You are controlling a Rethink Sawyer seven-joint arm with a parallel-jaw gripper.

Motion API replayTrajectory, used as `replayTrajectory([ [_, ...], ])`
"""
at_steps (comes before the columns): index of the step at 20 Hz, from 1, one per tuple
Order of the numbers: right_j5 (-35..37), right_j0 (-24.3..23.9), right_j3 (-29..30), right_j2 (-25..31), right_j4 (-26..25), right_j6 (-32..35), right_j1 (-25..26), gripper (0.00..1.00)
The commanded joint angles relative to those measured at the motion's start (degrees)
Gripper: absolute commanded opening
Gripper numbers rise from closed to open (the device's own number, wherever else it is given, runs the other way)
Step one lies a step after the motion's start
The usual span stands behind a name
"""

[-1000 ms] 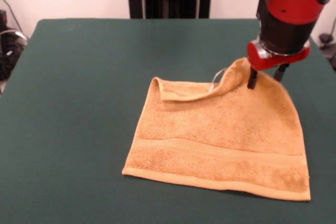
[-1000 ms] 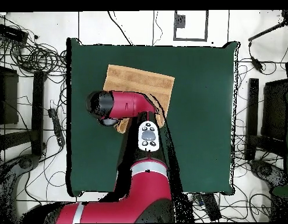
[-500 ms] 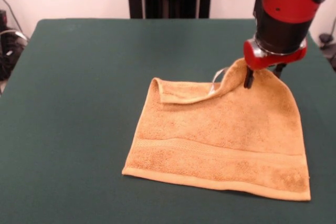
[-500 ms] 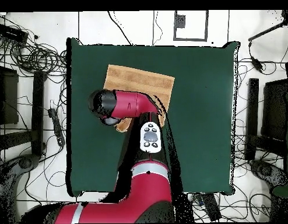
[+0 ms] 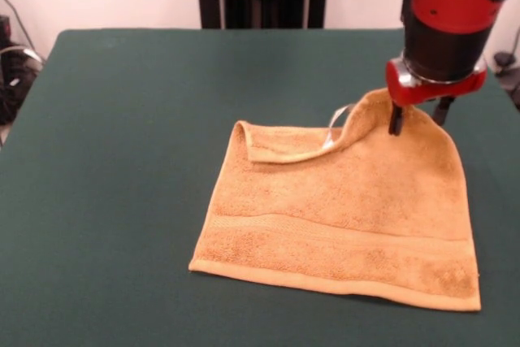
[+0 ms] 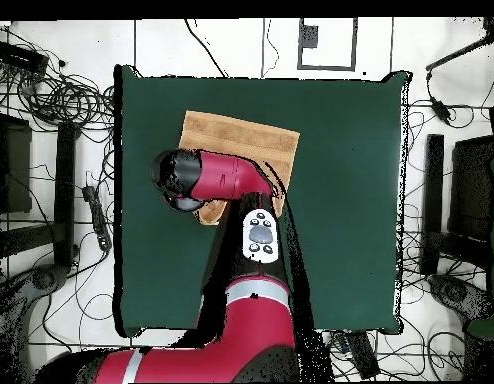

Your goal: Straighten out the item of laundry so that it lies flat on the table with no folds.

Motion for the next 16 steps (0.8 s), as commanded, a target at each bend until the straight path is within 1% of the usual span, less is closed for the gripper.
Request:
replayTrajectory([
  [1,8.0,1.0,5.5,5.8,8.6,19.4,-2.3,1.0],
  [5,12.5,1.7,7.9,6.9,15.0,23.0,-4.5,1.0],
  [9,17.1,2.5,8.4,7.1,19.1,25.0,-5.1,1.0],
  [11,20.1,3.1,8.0,7.0,20.6,27.0,-5.1,1.0],
  [12,19.9,3.4,7.6,6.8,21.5,28.2,-4.7,1.0],
  [14,20.2,3.7,7.8,7.1,22.7,28.3,-4.8,1.0],
  [16,20.0,3.4,7.5,7.3,22.6,26.1,-4.7,1.0],
])
